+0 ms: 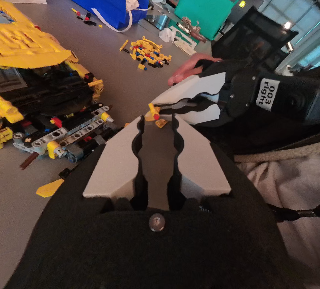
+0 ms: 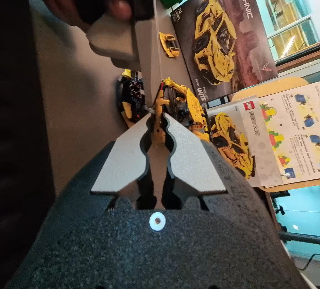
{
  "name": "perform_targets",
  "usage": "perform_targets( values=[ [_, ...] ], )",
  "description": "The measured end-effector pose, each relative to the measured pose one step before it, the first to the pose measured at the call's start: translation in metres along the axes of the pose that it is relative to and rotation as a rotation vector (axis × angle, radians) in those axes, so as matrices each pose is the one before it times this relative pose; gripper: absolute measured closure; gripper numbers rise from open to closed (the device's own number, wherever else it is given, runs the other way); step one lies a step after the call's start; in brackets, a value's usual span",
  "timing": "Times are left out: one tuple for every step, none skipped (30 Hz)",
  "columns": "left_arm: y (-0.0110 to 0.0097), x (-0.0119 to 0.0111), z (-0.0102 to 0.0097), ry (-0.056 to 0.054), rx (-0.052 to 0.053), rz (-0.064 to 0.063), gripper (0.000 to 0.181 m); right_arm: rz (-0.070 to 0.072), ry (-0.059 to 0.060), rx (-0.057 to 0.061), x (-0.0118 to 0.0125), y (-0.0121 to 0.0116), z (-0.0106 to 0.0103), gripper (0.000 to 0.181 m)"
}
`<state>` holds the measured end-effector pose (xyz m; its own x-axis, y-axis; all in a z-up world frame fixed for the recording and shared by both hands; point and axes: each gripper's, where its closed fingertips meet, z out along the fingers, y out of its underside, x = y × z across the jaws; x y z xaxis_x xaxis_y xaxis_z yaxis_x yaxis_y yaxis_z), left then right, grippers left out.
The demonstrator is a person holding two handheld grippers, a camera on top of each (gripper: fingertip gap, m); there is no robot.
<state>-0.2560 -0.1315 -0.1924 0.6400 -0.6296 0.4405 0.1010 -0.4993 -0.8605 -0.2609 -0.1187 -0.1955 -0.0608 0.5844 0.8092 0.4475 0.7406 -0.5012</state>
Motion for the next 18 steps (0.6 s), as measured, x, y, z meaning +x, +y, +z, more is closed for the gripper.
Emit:
perform_targets(
  values=[
    [-0.00006,-0.00135,0.00048,-0.0089,-0.0015,-0.0012,0.15,-0.0136,0.0197,0.0268,0.00275,-0.00495,-0.00241,0.174],
    [-0.00186,0.00168,-0.00022,0.0133,0.0083,-0.0071,0.152,-0.009,0.0152,0.0234,0.00212,-0.00543,-0.00191,0.174],
    [-0.00248,0.00292,-0.00062,0.0207,0.0152,-0.0096,0.161,-0.0052,0.0113,-0.0087,0.00136,-0.00003,0.00028,0.174],
    [-0.00059,-0.00019,-0.00016,-0.0005,0.0048,-0.0059,0.164,-0.002,0.0003,-0.0013,-0.00065,0.00023,0.00061,0.174],
    [0.00113,-0.00075,0.00035,-0.0074,-0.007,0.0056,0.164,-0.0036,-0.003,-0.0021,-0.00111,0.00083,0.00046,0.174],
    [0.00036,-0.00004,0.00015,-0.0083,-0.0022,0.0125,0.164,-0.0017,-0.0003,0.0035,0.0,0.00001,-0.00018,0.174],
    [-0.00034,0.00038,-0.0001,-0.0072,0.0034,0.0171,0.165,0.0079,-0.002,0.0033,0.00031,-0.00028,-0.00028,0.174],
    [-0.00115,0.00061,-0.00015,-0.0064,0.0057,0.0177,0.165,0.0109,0.0022,0.0057,0.00093,-0.00066,-0.00046,0.174],
    [-0.00097,0.00015,0.00004,-0.0085,0.0056,0.018,0.164,0.0044,-0.0008,0.0052,0.00062,-0.00027,-0.00035,0.174],
    [0.0007,-0.00099,0.00039,-0.0115,-0.0019,0.0099,0.161,0.0025,-0.0168,-0.0044,-0.00242,0.00107,0.0003,0.174],
    [0.00189,-0.00112,0.00068,-0.0046,-0.0106,-0.004,0.157,-0.0013,-0.0084,-0.0083,-0.00193,0.00165,0.00075,0.174],
    [0.0014,0.0003,0.00062,0.0101,-0.009,-0.015,0.155,-0.0086,0.0013,-0.0056,-0.00062,0.00081,0.00047,0.174],
    [0.00017,0.00092,0.00012,0.0165,-0.0023,-0.0196,0.154,-0.0133,0.0066,-0.0037,0.00044,-0.00037,-0.00003,0.174],
    [-0.00053,0.00029,-0.00049,0.0119,0.0023,-0.0182,0.156,-0.0056,0.0043,0.002,0.00028,-0.00099,-0.00004,0.175],
    [-0.0007,-0.00051,-0.00092,0.003,0.0048,-0.01,0.162,0.0027,-0.0019,0.0081,-0.00039,-0.00126,-0.00016,0.175],
    [-0.00076,-0.00031,-0.00064,-0.0008,0.0049,-0.0003,0.164,0.0039,0.0018,0.0066,0.00036,-0.00088,0.00002,0.174],
    [-0.0005,0.00035,-0.00005,-0.001,0.0029,0.0043,0.164,-0.0003,0.0006,0.0025,0.00041,-0.00006,-0.00015,0.174],
    [0.0001,0.00033,0.00018,-0.0011,0.0008,0.0061,0.164,0.0019,-0.0011,0.0036,0.00017,0.00018,-0.00035,0.175]
  ],
)
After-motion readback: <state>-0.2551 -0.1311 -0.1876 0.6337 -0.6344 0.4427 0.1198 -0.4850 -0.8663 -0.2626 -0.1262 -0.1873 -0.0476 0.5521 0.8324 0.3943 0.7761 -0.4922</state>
